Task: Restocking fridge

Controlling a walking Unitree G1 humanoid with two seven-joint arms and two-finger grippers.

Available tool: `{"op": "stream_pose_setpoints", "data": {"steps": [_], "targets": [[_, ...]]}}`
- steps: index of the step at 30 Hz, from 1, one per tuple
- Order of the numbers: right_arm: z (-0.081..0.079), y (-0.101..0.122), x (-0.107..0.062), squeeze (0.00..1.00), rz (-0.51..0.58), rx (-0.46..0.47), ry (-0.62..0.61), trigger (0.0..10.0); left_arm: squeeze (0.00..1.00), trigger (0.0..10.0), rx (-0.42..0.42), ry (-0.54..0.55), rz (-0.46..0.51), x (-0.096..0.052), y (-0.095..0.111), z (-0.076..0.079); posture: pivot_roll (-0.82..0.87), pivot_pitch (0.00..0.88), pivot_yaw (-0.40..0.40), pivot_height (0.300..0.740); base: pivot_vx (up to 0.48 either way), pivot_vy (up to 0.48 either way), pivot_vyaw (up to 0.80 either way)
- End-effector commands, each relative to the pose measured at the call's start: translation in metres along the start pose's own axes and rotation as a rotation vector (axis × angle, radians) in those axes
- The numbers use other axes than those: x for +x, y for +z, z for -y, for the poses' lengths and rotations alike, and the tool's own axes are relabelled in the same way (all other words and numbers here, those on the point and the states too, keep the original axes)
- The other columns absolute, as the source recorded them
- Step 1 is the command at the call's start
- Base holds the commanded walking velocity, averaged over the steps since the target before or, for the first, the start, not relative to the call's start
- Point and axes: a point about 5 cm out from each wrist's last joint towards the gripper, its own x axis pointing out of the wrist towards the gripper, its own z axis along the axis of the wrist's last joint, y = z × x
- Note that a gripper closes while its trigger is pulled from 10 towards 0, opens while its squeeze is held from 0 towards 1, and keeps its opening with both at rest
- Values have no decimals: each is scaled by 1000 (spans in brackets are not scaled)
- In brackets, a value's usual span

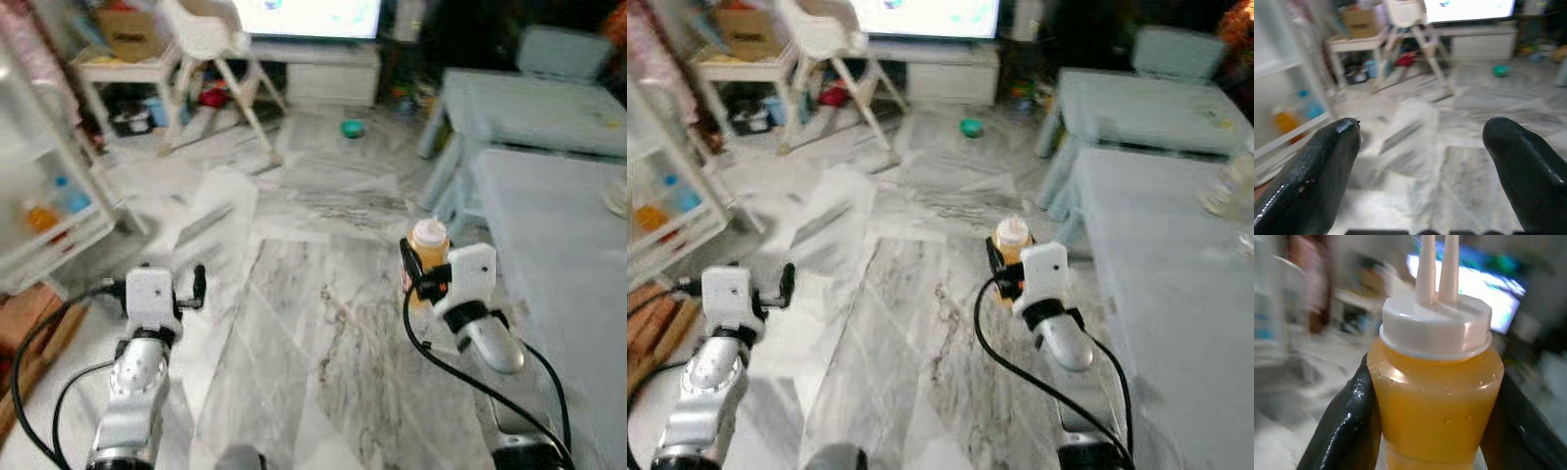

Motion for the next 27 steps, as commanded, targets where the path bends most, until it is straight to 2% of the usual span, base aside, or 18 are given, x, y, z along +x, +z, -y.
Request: {"op": "stream_pose_setpoints", "data": {"steps": [1,7,15,19,23,27], "targets": [[2,2,0,0,15,-23,10,10000,0,10000,-11,-6,8,2,1,4,25,0,-42,740,0,0,794],[6,3,0,0,14,-17,-4,10000,0,10000,-9,-10,10,1,1,3,28,0,-40,740,0,0,791],[0,4,1,0,27,-14,31,10000,0,10000,1,-5,13,2,1,1,29,0,-35,740,0,0,788],[2,3,1,0,24,-17,24,10000,0,10000,7,5,14,2,1,0,29,0,-35,740,242,0,788],[10,-3,-3,0,4,-9,-33,10000,0,10000,11,32,5,0,-3,-6,25,0,-33,740,245,0,789],[25,-12,-14,0,-43,65,-165,10000,0,10000,-8,68,-15,-8,-9,-15,21,0,-28,740,246,0,788]]}}
